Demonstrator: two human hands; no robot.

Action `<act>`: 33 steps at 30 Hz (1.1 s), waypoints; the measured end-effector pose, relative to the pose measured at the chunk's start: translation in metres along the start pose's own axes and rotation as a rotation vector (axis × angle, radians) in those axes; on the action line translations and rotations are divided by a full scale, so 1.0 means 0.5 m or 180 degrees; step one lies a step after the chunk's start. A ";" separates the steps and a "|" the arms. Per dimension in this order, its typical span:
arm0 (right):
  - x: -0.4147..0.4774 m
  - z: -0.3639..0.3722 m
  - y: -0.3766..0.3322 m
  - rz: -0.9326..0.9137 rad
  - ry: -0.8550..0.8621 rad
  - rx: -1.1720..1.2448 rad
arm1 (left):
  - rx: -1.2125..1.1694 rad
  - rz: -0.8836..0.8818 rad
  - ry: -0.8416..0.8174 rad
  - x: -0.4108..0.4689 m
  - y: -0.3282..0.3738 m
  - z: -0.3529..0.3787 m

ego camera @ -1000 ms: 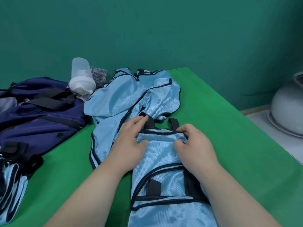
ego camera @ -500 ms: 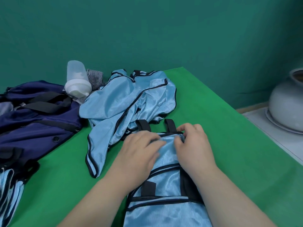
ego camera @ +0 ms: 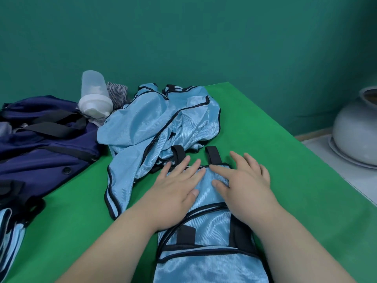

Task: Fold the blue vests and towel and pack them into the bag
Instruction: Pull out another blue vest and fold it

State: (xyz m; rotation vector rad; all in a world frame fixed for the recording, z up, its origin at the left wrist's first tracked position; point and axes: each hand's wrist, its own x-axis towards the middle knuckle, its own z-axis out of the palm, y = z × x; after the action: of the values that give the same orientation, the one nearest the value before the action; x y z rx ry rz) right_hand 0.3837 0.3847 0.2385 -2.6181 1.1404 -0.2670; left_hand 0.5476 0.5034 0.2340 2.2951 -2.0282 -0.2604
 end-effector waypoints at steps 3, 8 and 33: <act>0.001 -0.003 0.010 0.0099 -0.0294 -0.0146 | -0.0032 0.0043 0.0012 -0.001 -0.002 0.001; -0.002 -0.012 0.017 0.0048 -0.0562 -0.0308 | 0.0023 0.0011 0.0044 -0.001 -0.005 0.005; -0.332 -0.052 0.004 -0.0038 0.0176 0.1207 | -0.1348 -0.0762 0.1322 -0.330 0.126 0.050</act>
State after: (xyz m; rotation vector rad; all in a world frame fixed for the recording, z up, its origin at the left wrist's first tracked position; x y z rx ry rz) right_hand 0.2635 0.5011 0.2527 -2.2958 0.9795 -0.5071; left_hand 0.4625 0.6602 0.2333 2.1007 -1.3555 -0.1829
